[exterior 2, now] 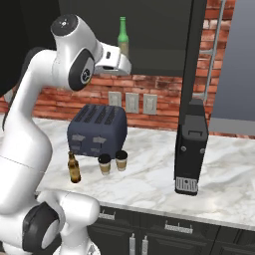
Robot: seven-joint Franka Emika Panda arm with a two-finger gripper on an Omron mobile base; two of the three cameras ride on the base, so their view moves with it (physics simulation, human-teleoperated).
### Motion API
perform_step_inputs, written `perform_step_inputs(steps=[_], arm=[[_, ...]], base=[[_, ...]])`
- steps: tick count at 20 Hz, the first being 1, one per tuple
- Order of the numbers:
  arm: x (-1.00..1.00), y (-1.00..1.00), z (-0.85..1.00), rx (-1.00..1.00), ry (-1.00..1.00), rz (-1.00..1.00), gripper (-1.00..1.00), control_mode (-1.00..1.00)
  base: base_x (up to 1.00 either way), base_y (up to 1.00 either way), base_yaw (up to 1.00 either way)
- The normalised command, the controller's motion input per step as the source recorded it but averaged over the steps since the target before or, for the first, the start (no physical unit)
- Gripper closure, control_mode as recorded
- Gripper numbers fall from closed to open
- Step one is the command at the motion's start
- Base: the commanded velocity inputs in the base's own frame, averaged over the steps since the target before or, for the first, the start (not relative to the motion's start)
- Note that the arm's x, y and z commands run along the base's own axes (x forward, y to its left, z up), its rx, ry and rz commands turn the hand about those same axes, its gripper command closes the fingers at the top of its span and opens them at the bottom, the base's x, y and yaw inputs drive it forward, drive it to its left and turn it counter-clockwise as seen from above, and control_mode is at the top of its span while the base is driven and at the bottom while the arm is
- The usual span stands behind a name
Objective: Sort all alcoholic drinks to one cabinet, and non-alcoholic drinks to the other.
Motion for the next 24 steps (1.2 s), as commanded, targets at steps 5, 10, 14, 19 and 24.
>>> perform_step_inputs(steps=[5, 10, 14, 19, 24], arm=[[-0.64, 0.01, -0.16, 0.04, 0.08, 0.07, -1.0, -1.0], [-0.44, 0.09, -0.22, 0.0, 0.07, 0.05, -1.0, -1.0], [-0.43, 0.0, -0.27, 0.01, 0.07, 0.06, -1.0, -1.0], [-0.43, 0.0, -0.33, 0.0, 0.07, 0.08, -1.0, -1.0], [-0.4, 0.0, -0.33, 0.0, 0.04, 0.09, -1.0, -1.0]], base=[[0.0, 0.0, 0.0], [0.0, 0.0, 0.0], [0.0, 0.0, 0.0], [0.0, 0.0, 0.0], [0.0, 0.0, 0.0]])
